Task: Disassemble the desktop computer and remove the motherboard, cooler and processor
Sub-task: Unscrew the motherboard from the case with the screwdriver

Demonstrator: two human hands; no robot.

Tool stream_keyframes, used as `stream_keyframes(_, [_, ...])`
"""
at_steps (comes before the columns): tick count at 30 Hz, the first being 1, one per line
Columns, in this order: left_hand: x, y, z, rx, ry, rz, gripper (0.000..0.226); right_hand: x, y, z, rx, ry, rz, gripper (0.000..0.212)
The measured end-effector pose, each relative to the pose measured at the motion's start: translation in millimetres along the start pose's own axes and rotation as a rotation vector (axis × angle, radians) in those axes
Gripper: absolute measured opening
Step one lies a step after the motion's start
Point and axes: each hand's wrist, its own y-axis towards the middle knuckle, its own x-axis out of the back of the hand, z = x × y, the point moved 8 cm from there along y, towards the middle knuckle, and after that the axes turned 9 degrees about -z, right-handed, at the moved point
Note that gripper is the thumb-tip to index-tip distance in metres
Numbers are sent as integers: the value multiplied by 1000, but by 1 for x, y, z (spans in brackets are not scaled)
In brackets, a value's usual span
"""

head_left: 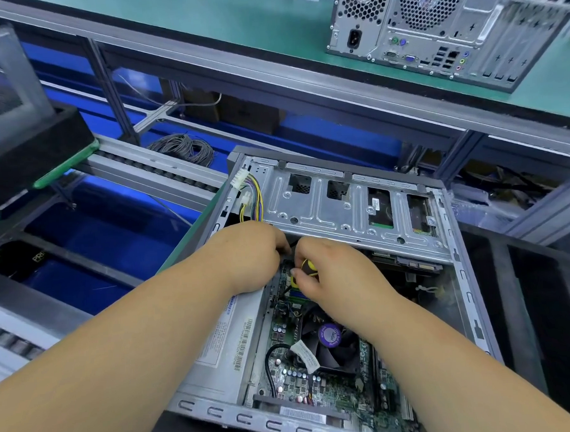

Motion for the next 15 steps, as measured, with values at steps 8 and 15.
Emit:
stream_keyframes(8, [4, -2, -3, -21, 16, -27, 37, -7, 1, 3, 19, -30, 70, 18])
stream_keyframes(15, [4, -3, -3, -22, 23, -24, 39, -4, 0, 3, 16, -36, 60, 18])
